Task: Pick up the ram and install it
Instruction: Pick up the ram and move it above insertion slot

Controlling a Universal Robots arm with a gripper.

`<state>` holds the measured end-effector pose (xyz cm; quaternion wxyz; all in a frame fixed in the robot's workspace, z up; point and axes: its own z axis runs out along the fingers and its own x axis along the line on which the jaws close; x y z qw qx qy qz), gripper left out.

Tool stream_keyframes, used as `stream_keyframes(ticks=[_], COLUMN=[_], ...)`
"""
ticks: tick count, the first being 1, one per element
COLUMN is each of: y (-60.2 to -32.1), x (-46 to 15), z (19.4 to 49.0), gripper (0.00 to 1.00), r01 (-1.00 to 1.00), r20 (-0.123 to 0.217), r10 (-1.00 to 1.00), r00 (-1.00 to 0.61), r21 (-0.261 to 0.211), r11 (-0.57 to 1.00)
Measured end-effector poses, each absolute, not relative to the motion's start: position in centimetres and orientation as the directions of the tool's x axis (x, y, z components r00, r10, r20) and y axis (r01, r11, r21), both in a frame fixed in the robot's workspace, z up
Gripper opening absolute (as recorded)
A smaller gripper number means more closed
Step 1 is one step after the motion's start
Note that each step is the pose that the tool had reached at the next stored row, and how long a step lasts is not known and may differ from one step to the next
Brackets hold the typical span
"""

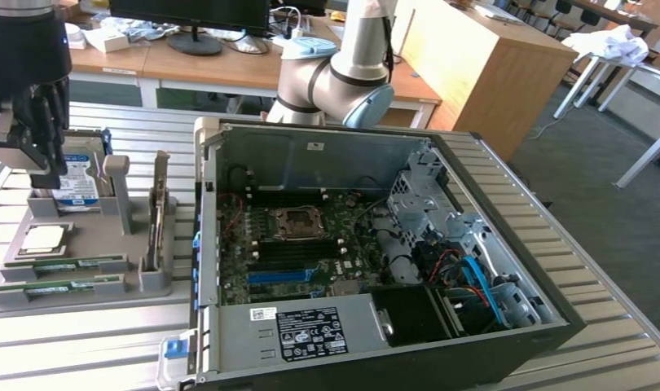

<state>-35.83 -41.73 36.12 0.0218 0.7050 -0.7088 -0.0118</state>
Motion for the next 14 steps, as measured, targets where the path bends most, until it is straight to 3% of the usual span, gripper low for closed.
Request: stream_keyframes(ticks=[14], y=[-41.73], x=[-35.83], z=[35.25], gripper=[0.3], r01=[-0.999], r20=[0.014], r10=[-1.0], r00=[-0.005], r21=[0.048], r11=[0.006])
